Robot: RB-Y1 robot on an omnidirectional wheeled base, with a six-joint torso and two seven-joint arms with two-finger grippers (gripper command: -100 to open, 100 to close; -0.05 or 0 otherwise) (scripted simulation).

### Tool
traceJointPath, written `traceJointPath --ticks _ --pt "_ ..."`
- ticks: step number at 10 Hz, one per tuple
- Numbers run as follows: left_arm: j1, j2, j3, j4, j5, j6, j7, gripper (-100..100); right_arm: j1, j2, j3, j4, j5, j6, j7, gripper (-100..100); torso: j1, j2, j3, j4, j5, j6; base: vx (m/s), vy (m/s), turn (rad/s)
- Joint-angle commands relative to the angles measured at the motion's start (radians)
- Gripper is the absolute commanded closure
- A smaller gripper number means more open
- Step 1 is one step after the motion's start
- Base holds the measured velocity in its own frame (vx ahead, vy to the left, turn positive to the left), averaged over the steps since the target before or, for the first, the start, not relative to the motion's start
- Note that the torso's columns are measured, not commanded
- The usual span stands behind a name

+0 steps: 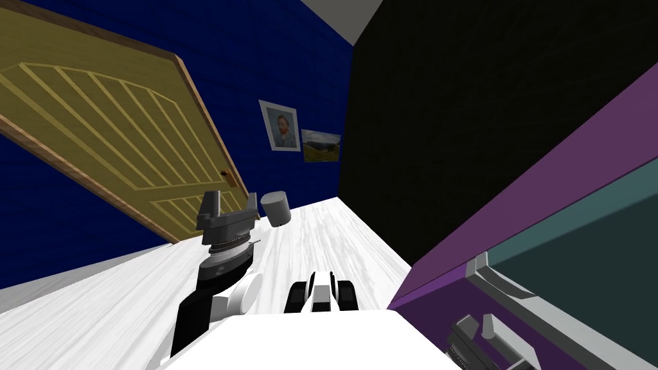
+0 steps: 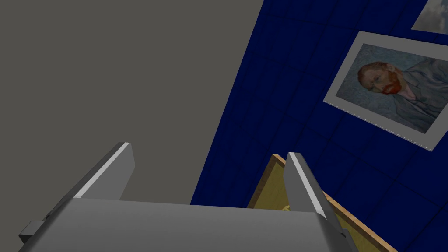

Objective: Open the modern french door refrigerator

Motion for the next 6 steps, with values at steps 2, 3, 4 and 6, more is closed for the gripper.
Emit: traceJointPath --ticks 2,3,4,6 --pt "0.0 0.0 0.0 0.0 0.0 0.0 0.0 0 0.013 -0.062 -0.01 -0.053 -0.039 -0.071 0.01 -100 0.001 0.0 0.0 0.001 0.002 0.0 -0.009 0.063 0.02" --pt "0.0 0.0 0.0 0.0 0.0 0.0 0.0 0 0.018 -0.041 -0.004 -0.052 -0.029 -0.058 0.012 -100 0.0 0.0 -0.001 0.001 0.006 -0.001 -0.009 0.041 0.001" --pt "0.0 0.0 0.0 0.0 0.0 0.0 0.0 0 0.007 -0.021 -0.003 -0.025 -0.012 -0.028 0.007 100 -0.001 -0.001 -0.001 0.001 0.003 0.0 -0.001 -0.041 -0.041" --pt "0.0 0.0 0.0 0.0 0.0 0.0 0.0 0 0.003 0.007 0.002 -0.007 0.007 0.001 0.005 100 -0.007 -0.001 0.001 0.0 -0.004 -0.001 0.016 -0.084 -0.019"
